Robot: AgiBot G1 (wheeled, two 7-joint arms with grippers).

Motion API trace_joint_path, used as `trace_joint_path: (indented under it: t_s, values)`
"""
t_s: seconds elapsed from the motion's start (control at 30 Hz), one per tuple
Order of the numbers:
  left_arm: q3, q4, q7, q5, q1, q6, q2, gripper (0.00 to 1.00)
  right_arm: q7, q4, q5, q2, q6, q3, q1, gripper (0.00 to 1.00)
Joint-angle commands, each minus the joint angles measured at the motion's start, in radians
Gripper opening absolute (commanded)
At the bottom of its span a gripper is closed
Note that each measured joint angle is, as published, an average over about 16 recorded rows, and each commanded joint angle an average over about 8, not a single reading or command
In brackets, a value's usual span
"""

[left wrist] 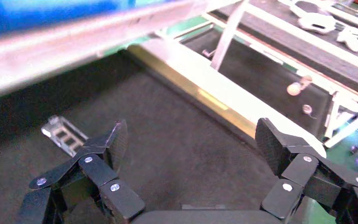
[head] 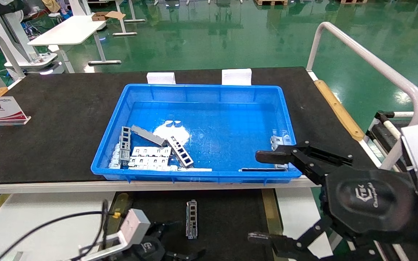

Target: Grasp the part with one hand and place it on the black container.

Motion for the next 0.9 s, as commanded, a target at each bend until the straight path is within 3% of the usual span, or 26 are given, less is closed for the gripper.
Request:
trace_joint_path:
  t_s: [0.03,0.43,0.9]
  values:
    - [-0.013,-0.004,0.019,-0.006,-0.006,0.050,-0.025,1.00,0.000,0.000,0.000,0.000,0.000,0.000,0.000,1.00]
    - [-0.070,-0.040,0.082,-0.033,-0.059,0.250,-0.144,1.00,0.000,0.000,0.000,0.000,0.000,0.000,0.000,1.00]
    - [-0.136,-0.115,0.056,-0.089,-0.145,0.324,-0.232,1.00,0.000,0.000,0.000,0.000,0.000,0.000,0.000,1.00]
